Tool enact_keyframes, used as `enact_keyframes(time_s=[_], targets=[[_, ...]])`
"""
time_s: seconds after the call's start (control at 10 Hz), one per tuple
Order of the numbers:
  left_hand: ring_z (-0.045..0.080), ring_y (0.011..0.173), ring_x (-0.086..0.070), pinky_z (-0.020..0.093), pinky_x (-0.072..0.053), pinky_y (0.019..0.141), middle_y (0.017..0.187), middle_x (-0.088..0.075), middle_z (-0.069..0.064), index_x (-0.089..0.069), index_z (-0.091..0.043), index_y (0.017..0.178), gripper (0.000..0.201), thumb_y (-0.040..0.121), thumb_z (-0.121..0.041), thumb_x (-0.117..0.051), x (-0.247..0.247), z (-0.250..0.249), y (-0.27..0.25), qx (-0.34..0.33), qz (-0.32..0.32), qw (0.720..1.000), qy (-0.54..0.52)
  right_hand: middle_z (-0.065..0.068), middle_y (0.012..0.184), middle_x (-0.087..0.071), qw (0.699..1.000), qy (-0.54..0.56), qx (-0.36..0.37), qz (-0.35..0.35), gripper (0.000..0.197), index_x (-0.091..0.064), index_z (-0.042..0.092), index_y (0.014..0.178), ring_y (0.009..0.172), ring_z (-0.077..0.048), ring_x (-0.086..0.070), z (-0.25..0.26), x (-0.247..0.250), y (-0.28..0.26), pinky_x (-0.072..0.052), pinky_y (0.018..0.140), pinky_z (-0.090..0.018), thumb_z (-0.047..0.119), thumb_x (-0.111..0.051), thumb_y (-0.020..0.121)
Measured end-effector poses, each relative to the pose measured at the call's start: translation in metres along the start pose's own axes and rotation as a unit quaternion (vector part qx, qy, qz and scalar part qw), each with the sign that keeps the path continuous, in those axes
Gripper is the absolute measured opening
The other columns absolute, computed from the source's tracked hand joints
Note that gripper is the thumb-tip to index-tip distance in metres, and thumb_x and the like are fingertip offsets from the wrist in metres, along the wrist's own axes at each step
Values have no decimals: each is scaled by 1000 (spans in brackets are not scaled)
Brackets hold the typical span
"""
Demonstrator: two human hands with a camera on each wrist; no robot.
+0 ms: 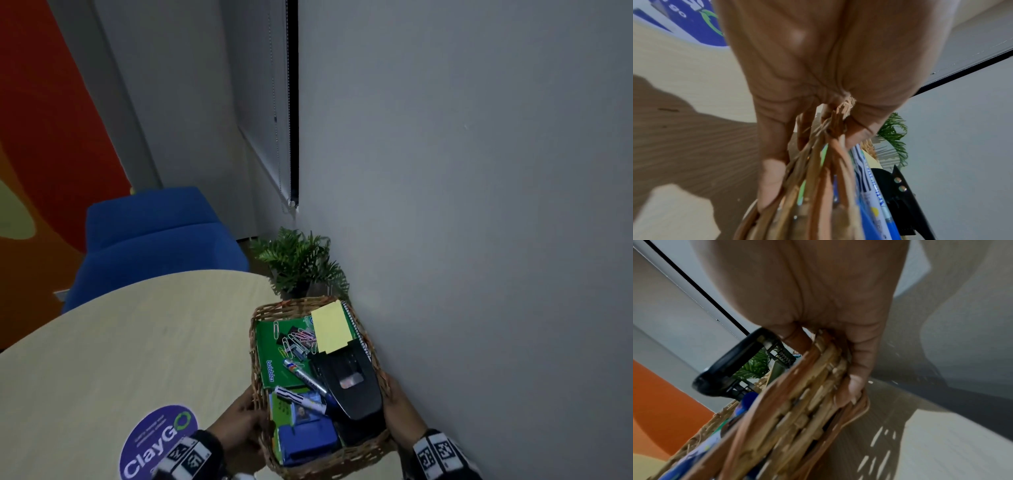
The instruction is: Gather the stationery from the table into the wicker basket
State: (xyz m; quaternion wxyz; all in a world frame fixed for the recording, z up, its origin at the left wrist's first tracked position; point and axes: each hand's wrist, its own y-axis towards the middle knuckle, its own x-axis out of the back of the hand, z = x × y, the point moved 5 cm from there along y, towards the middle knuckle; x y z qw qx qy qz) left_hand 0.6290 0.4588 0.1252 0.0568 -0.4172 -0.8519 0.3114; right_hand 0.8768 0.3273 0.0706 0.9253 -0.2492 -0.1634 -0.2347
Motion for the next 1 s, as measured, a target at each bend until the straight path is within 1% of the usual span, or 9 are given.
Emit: enact_keyframes(time_s=[0.1,0.2,0.3,0.4,0.6,0.7,0.8,0.9,1.0], targets=[[30,51,-68,25,-48,36,80,-72,23,-42,-11,133,64,84,28,-29,4,1,12,12,-1,998,-57,2,146,-42,999,16,-41,-5,50,-27,28,145,131,-23,-43,-3,-3,15,-33,113,-39,21,-39,97],[37,69,-68,31,-52,43,101,-69,30,-41,-18,137,72,81,28,-32,11,10,22,26,-3,996,-90,2,147,-42,998,30,-40,-25,47,-29,29,145,133,-22,-41,-1,-6,19,-32,114,-41,26,-37,99],[33,64,-62,29,-49,40,96,-69,31,-41,-21,135,71,83,26,-30,13,17,26,29,2,993,-111,4,143,-47,997,44,-52,-42,45,-34,36,142,130,-22,-45,-11,-8,21,-35,112,-43,25,-37,98],[29,41,-59,25,-46,35,90,-70,28,-39,-23,134,63,89,21,-33,11,15,21,23,-12,993,-112,2,136,-54,995,47,-59,-64,47,-40,43,135,120,-24,-54,-15,-9,17,-43,106,-44,18,-40,95],[23,52,-69,26,-51,40,95,-67,17,-36,-14,137,55,90,14,-43,0,4,0,28,-55,995,-82,-5,128,-58,993,8,-80,-90,38,-49,17,132,117,-28,-54,2,-3,4,-42,104,-36,13,-41,96],[17,44,-65,21,-46,38,85,-67,15,-37,-13,137,52,91,12,-44,-5,3,-15,26,-49,994,-96,-17,106,-67,987,28,-119,-109,22,-64,7,100,96,-32,-62,3,-1,-4,-49,86,-35,17,-45,94],[13,37,-56,16,-41,37,59,-66,7,-43,-13,132,60,80,-10,-71,-9,5,-36,22,-39,992,-121,-19,89,-68,984,15,-127,-124,27,-62,9,80,82,-33,-65,2,1,-16,-51,76,-37,21,-44,95],[12,43,-59,18,-45,41,64,-68,5,-44,-10,133,66,74,-15,-75,-6,13,-51,28,-31,989,-144,-19,101,-68,983,13,-123,-134,31,-65,9,95,92,-33,-65,4,-4,-29,-50,82,-38,30,-42,96],[32,78,-69,35,-56,57,99,-71,12,-43,-2,135,46,90,1,-55,-1,37,-63,52,-37,972,-226,-12,112,-64,983,1,-97,-159,29,-61,15,111,105,-31,-60,13,-4,-45,-45,90,-35,33,-44,96]])
